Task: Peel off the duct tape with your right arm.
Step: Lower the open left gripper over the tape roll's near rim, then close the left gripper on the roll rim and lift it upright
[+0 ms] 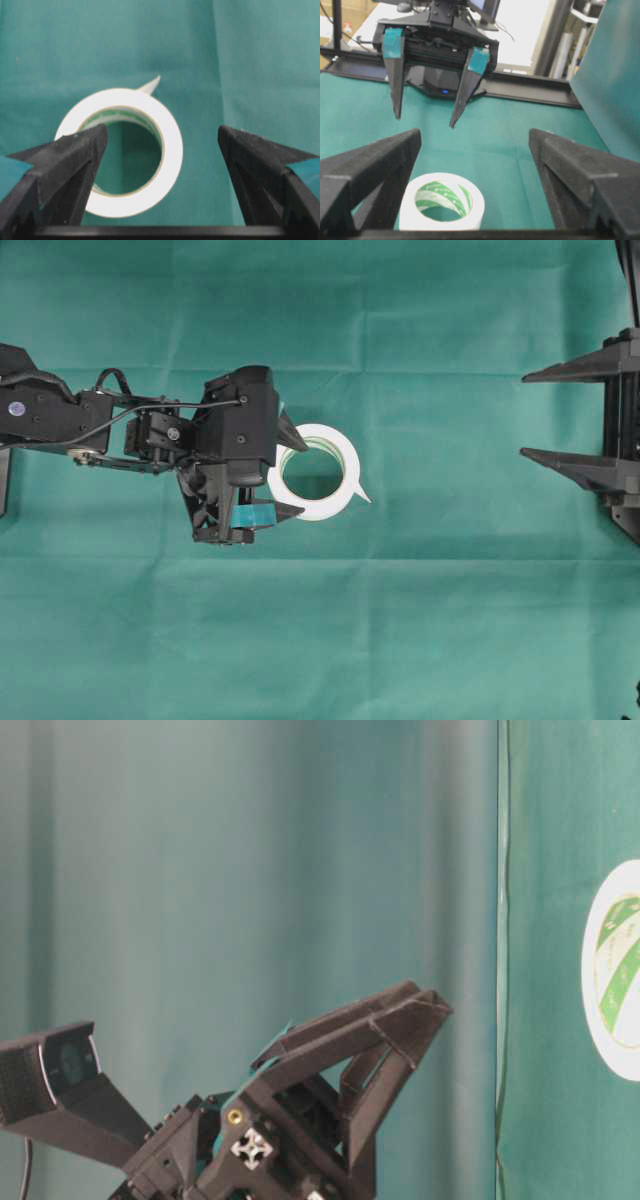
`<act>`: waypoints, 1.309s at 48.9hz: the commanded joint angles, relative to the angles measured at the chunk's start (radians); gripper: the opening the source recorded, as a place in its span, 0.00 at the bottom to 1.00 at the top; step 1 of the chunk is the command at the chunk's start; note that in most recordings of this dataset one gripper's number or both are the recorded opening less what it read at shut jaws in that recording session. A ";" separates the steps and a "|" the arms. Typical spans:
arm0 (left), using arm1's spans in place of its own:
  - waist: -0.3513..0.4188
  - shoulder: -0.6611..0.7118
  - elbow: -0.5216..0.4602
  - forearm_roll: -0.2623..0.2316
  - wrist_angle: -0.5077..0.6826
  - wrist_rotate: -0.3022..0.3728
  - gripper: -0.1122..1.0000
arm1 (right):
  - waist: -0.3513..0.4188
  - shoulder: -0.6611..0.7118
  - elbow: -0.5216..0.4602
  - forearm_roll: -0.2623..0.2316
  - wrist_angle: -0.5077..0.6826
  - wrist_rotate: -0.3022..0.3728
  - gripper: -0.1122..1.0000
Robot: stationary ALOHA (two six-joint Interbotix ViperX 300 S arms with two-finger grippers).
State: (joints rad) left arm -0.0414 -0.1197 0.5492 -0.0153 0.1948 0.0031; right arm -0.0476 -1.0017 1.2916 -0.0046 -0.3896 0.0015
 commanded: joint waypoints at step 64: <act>-0.023 0.287 -0.075 0.000 -0.075 -0.009 0.99 | -0.002 0.008 0.009 -0.002 -0.018 0.003 0.87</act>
State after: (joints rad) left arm -0.0614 0.1749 0.4970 -0.0138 0.1381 -0.0061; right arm -0.0476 -1.0017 1.3100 -0.0046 -0.3988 0.0015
